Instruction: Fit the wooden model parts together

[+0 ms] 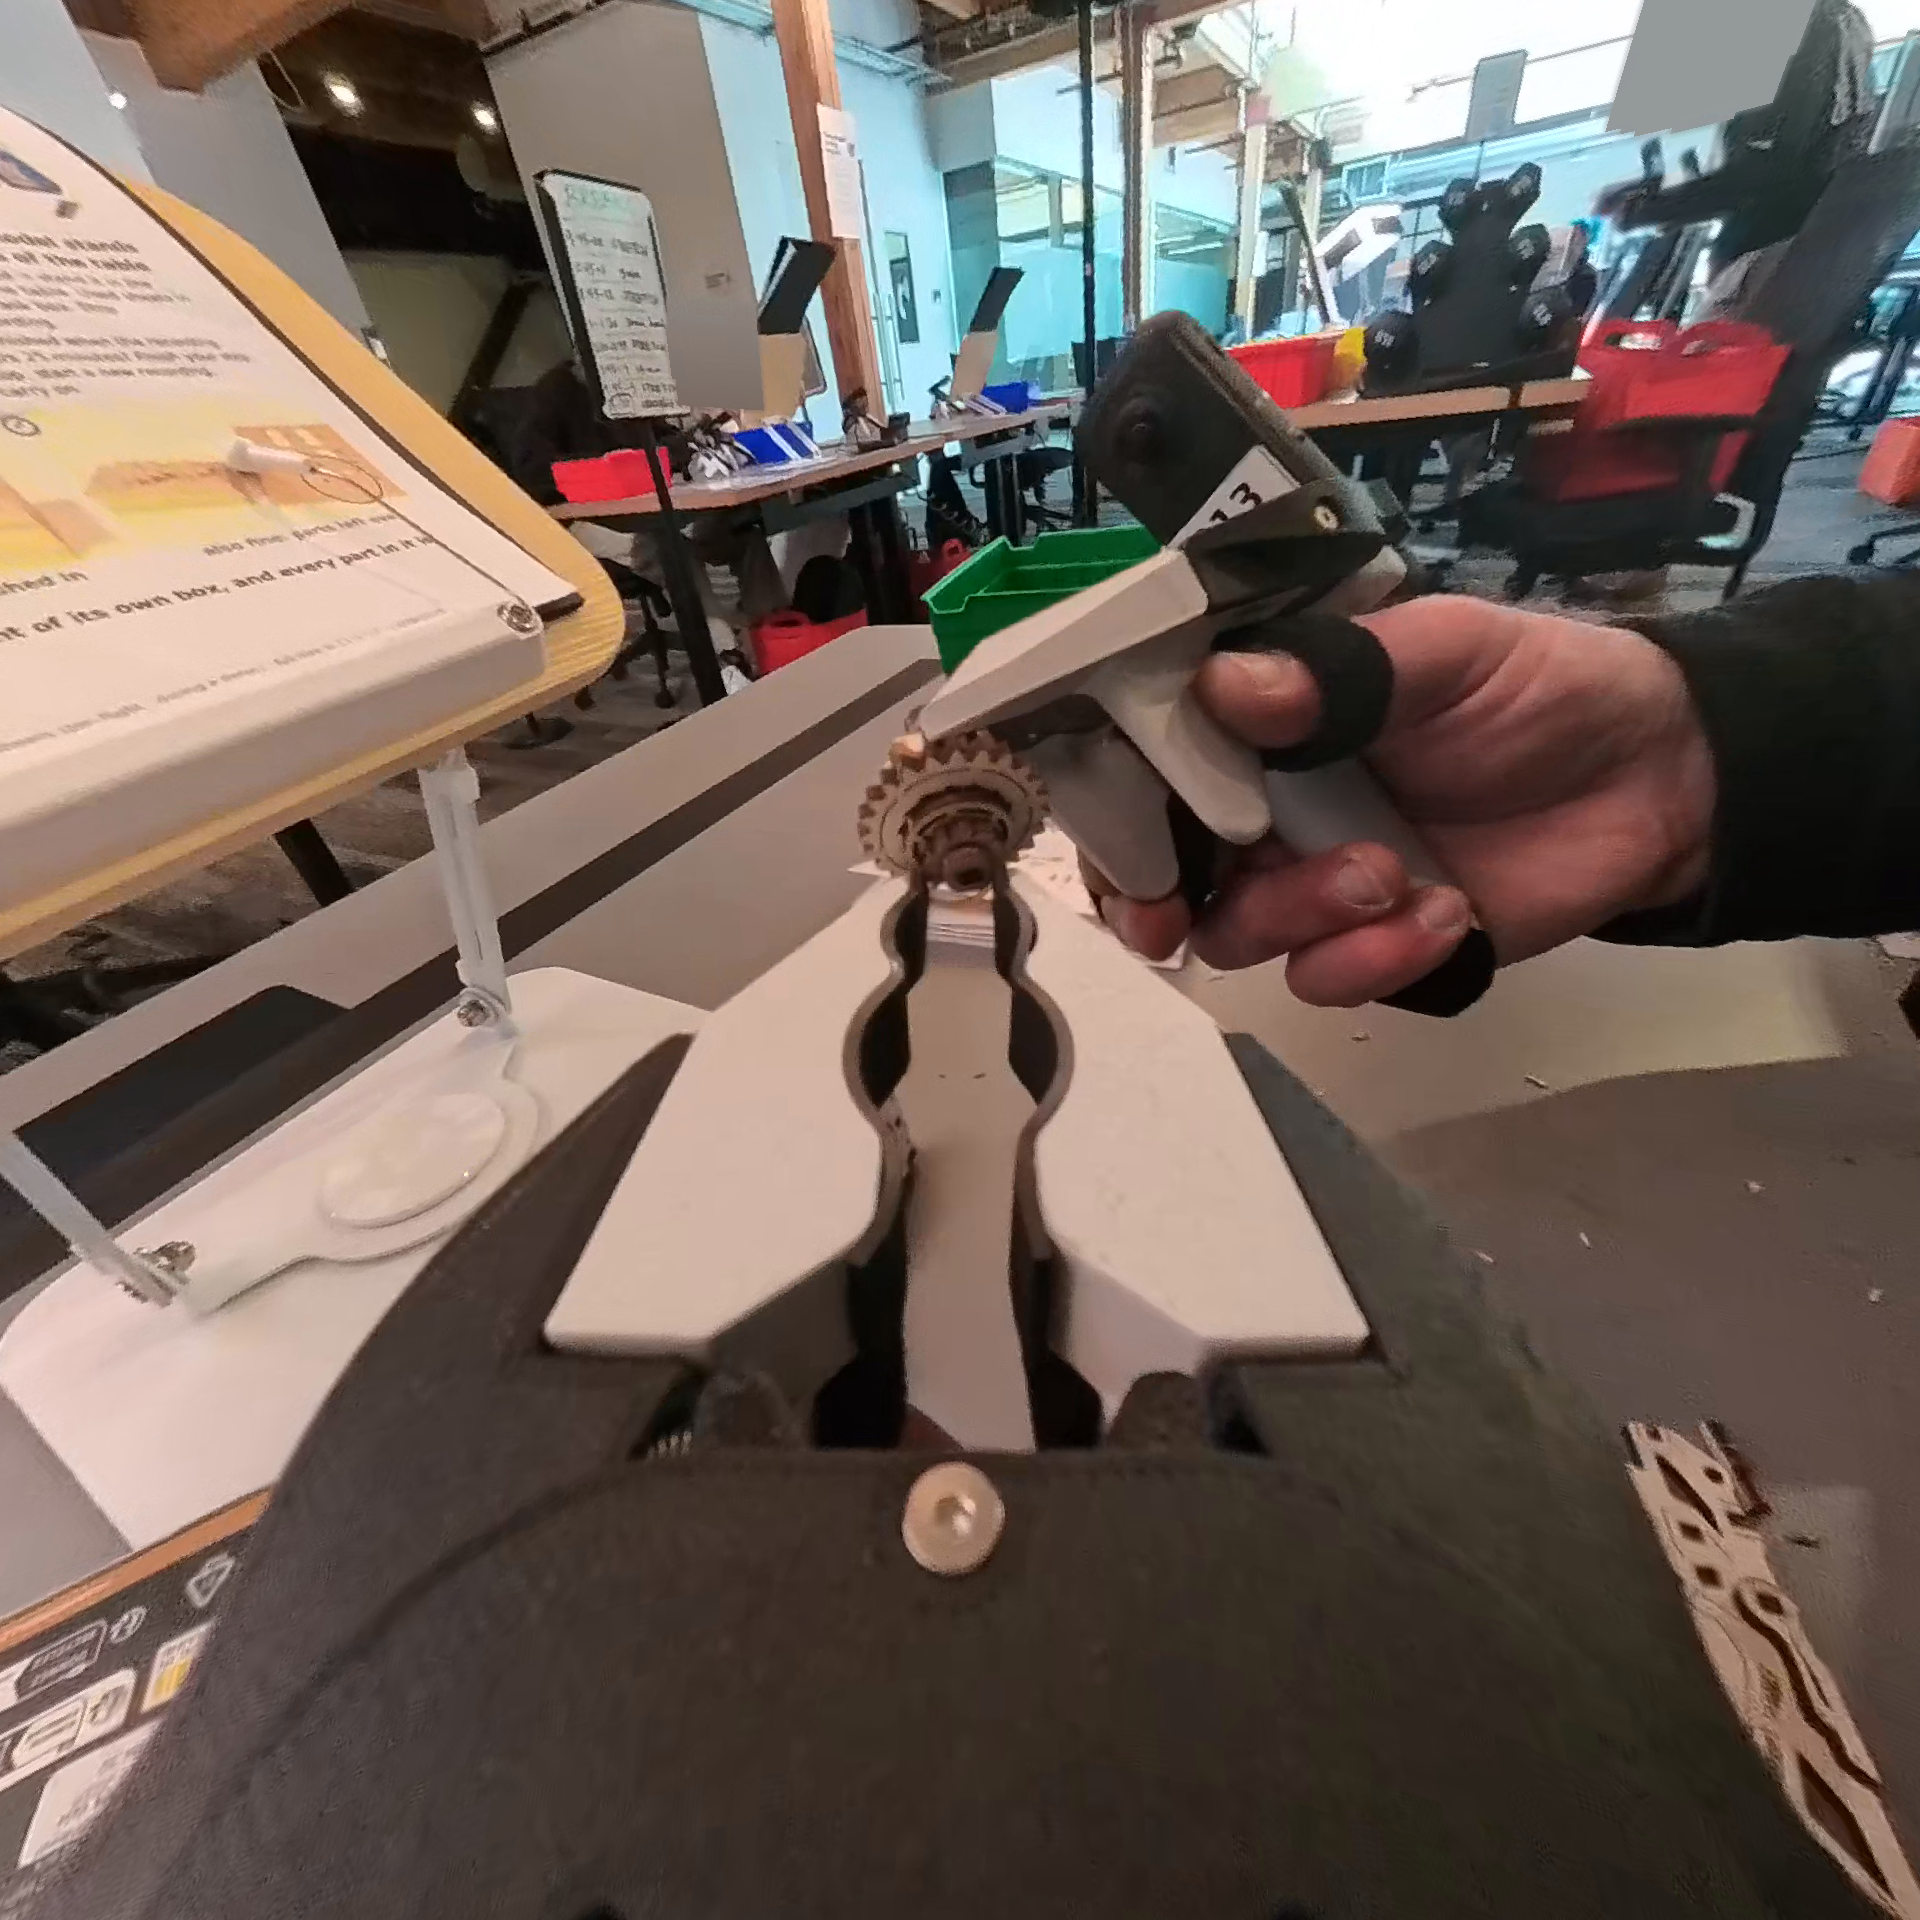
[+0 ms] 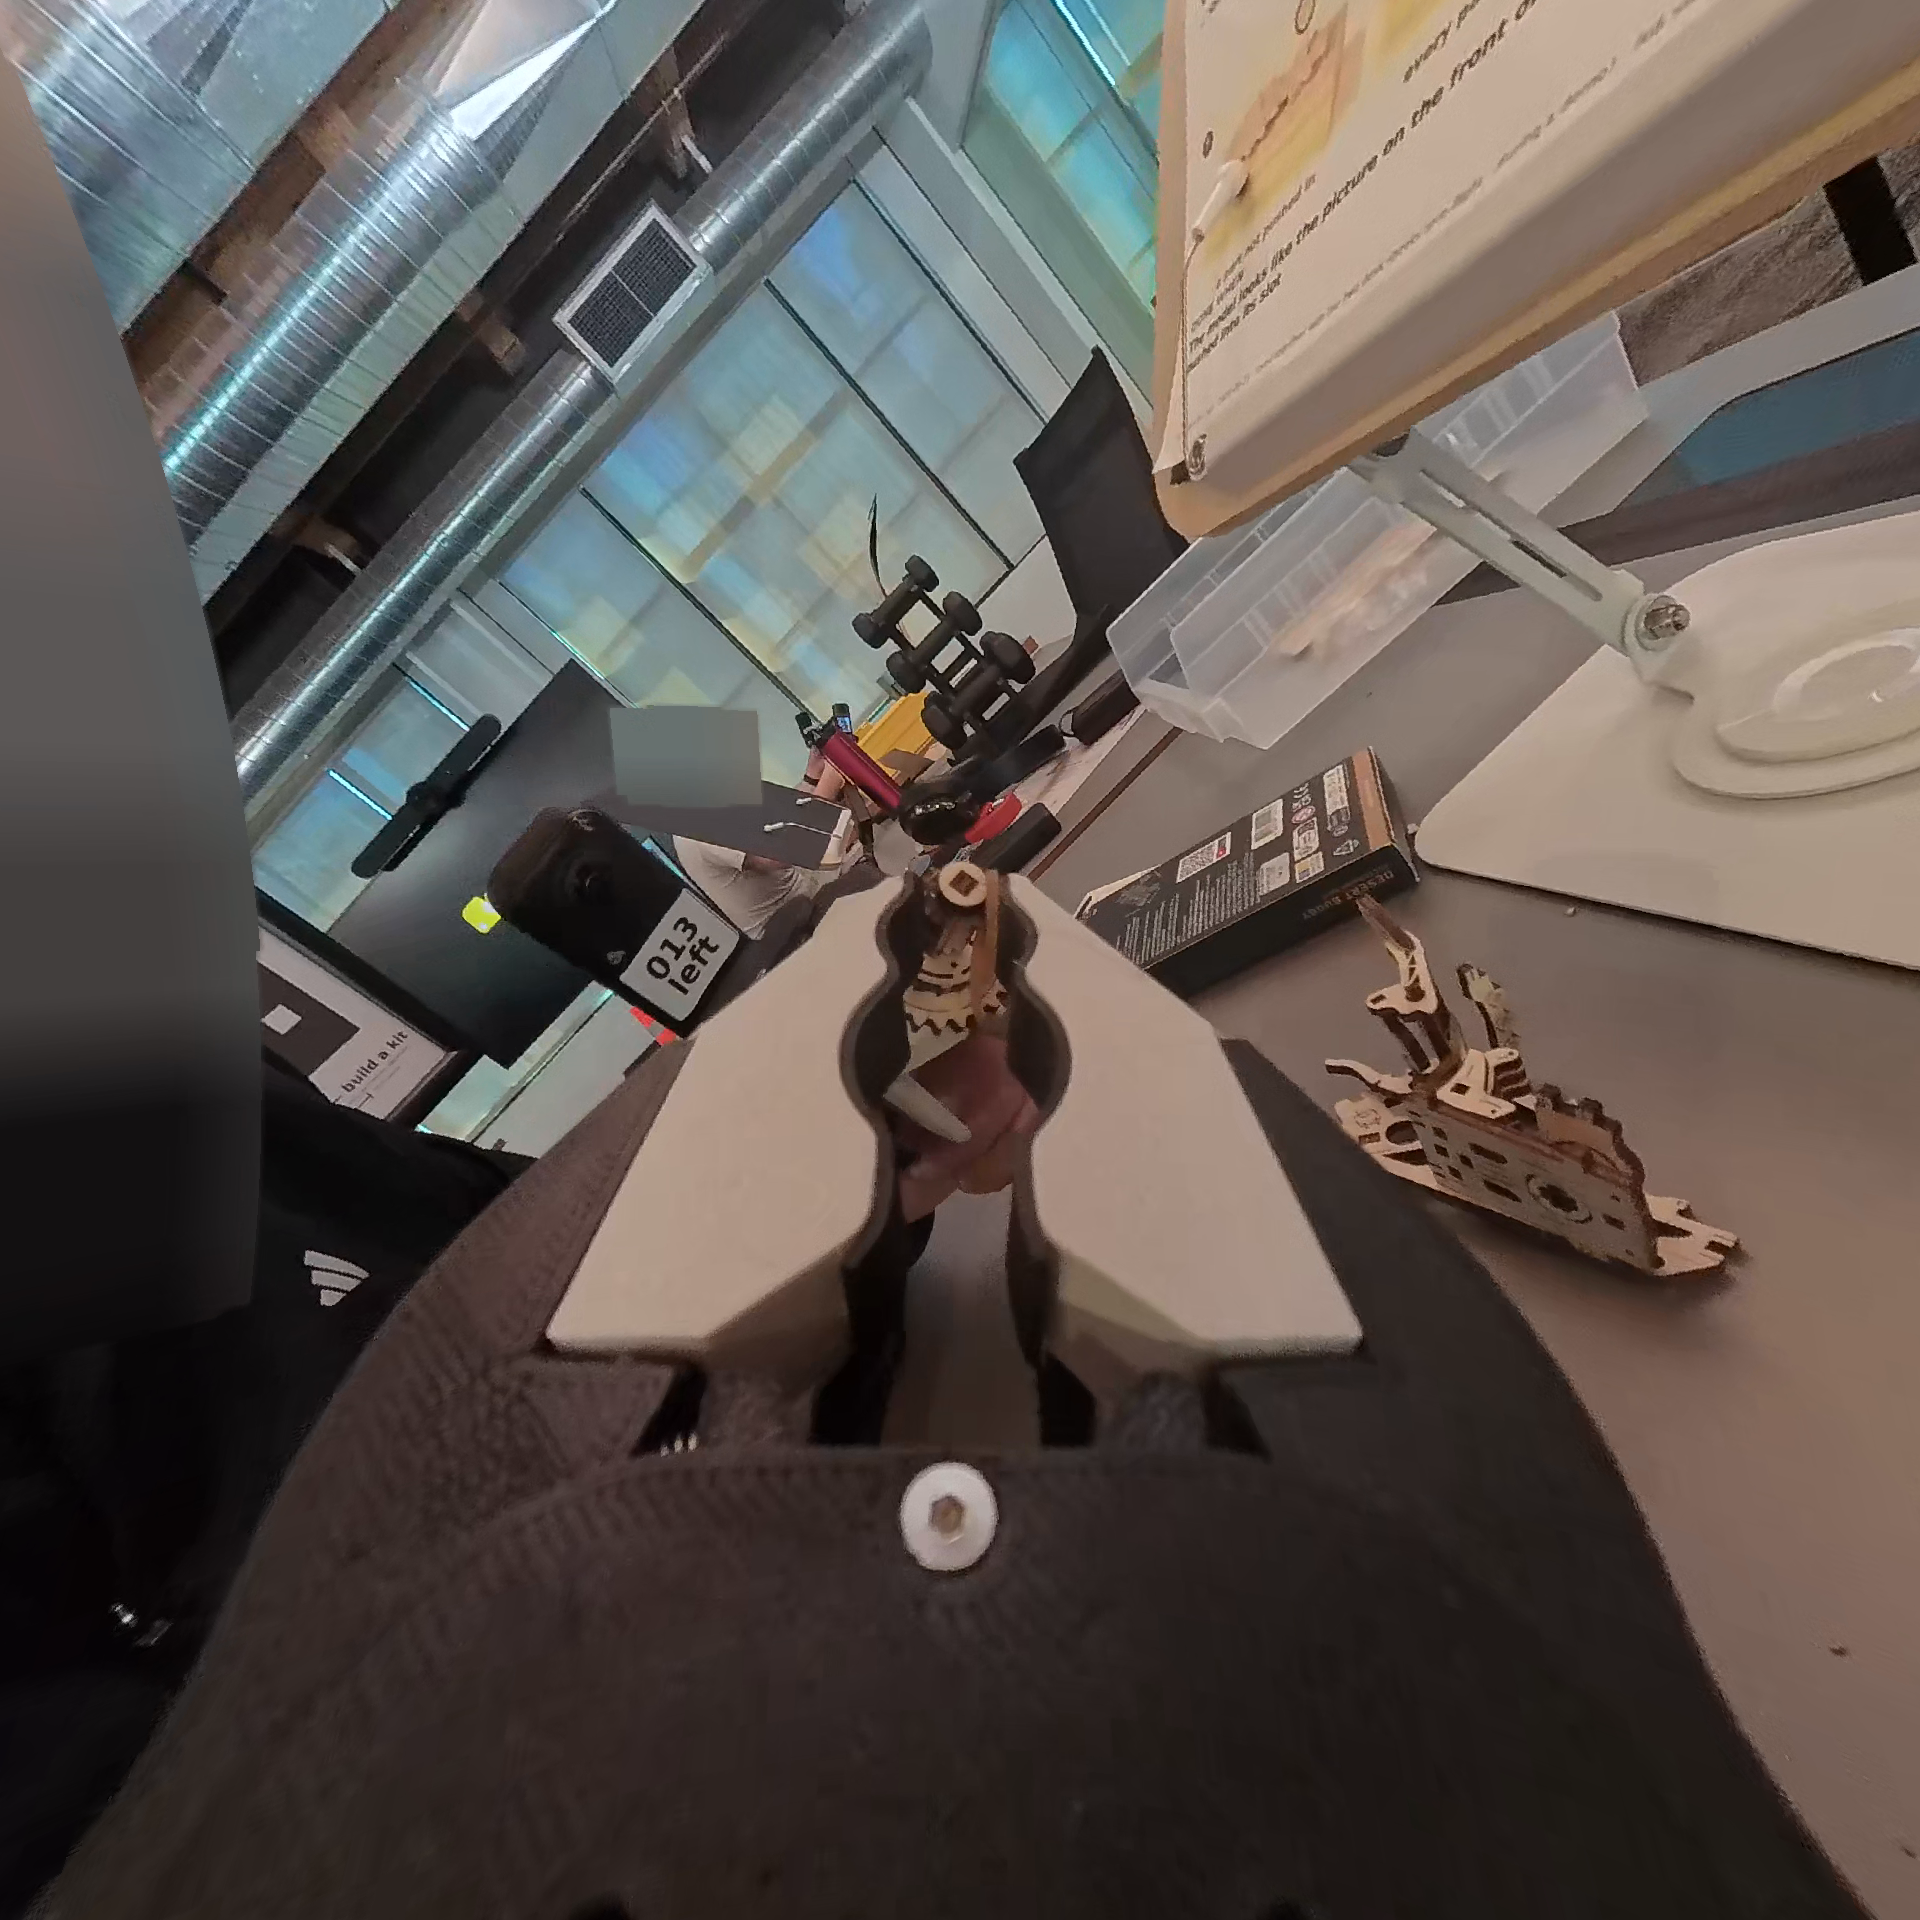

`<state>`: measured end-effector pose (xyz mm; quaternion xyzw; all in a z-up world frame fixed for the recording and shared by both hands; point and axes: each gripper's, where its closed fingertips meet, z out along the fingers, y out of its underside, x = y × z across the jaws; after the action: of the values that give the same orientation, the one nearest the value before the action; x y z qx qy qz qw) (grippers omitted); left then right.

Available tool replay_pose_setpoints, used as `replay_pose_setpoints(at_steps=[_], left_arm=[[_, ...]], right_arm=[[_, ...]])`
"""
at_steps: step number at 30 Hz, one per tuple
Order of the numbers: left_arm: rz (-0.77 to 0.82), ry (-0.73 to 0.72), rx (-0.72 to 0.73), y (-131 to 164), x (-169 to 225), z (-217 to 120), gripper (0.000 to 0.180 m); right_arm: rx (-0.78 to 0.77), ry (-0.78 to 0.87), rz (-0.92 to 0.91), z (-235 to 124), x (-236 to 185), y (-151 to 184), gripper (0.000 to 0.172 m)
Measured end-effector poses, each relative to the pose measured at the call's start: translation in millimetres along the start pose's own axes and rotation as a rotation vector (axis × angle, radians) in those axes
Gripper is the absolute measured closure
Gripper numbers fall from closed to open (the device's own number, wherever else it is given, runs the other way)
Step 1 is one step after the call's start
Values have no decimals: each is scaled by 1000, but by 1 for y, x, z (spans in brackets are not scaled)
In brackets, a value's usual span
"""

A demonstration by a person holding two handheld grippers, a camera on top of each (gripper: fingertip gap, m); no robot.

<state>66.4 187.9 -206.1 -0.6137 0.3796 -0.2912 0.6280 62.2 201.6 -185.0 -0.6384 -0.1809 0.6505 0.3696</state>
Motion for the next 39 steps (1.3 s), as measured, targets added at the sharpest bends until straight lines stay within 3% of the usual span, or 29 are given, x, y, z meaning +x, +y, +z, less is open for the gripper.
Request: replay_pose_setpoints(at_steps=[7, 15, 20, 29, 36, 39], left_arm=[[-57, 7, 48, -3, 1, 0, 165], [-313, 160, 143, -7, 3, -3, 169], [-314, 160, 189, -11, 2, -3, 154], [-238, 90, 206, -16, 1, -3, 156], [-326, 128, 232, -20, 3, -2, 158], [-278, 105, 227, -18, 3, -3, 159]], right_arm=[[21, -4, -8, 0, -3, -1, 162], [5, 10, -178, 0, -11, -1, 162], [33, 10, -200, -1, -14, -3, 162], [88, -9, -96, -3, -10, -1, 161], [110, -7, -157, -3, -15, -4, 162], [84, 19, -215, -2, -15, -3, 162]])
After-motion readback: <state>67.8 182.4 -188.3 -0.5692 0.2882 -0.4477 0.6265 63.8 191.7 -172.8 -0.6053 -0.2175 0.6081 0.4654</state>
